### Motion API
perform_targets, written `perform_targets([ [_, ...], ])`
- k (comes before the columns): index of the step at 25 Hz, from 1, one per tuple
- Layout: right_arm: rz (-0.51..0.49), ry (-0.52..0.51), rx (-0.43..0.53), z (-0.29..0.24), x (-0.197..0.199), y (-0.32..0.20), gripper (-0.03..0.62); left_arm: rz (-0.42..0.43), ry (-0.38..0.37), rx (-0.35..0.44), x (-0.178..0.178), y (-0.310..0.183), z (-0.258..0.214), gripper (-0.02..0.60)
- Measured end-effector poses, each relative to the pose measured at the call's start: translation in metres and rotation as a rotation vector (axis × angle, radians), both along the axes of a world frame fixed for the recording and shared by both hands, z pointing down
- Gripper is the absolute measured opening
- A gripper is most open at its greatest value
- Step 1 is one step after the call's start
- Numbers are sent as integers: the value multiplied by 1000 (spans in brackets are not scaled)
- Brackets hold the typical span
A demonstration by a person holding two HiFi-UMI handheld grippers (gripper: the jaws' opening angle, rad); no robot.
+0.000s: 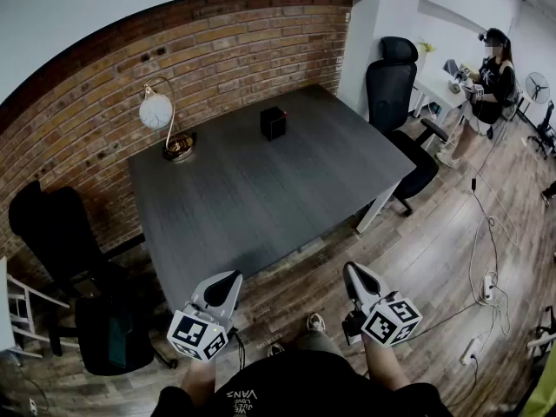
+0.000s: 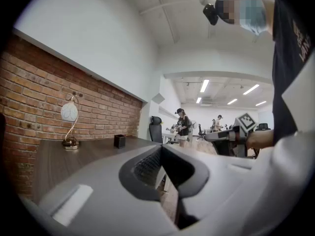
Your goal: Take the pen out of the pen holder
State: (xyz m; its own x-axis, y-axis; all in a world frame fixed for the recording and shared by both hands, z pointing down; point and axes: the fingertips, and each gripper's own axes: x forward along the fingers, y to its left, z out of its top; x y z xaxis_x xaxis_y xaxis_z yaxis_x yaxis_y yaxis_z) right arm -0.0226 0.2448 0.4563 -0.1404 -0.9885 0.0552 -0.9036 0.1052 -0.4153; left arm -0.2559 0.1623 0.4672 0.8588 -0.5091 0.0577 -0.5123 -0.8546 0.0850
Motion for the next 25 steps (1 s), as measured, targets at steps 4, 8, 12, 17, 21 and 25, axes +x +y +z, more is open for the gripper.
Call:
perform_targets([
  [4, -3, 3, -5, -2, -3, -2, 2, 9, 9, -6, 6, 1, 0, 52],
  [8, -38, 12, 15, -6, -4, -7, 2, 19, 3, -21, 15, 2, 6, 52],
  [12, -68, 21, 32, -8, 4, -20, 2, 13, 1, -15, 30, -4, 6, 54],
  [17, -119, 40, 22, -1, 23, -42, 5, -31, 12, 6, 55, -19, 5, 54],
  [21, -191, 48, 9, 4, 39, -63, 34, -90, 5, 3, 76, -32, 5, 55],
  [25, -261, 51, 8, 6, 62, -84, 54, -159, 2, -4, 99, -43, 7, 55],
])
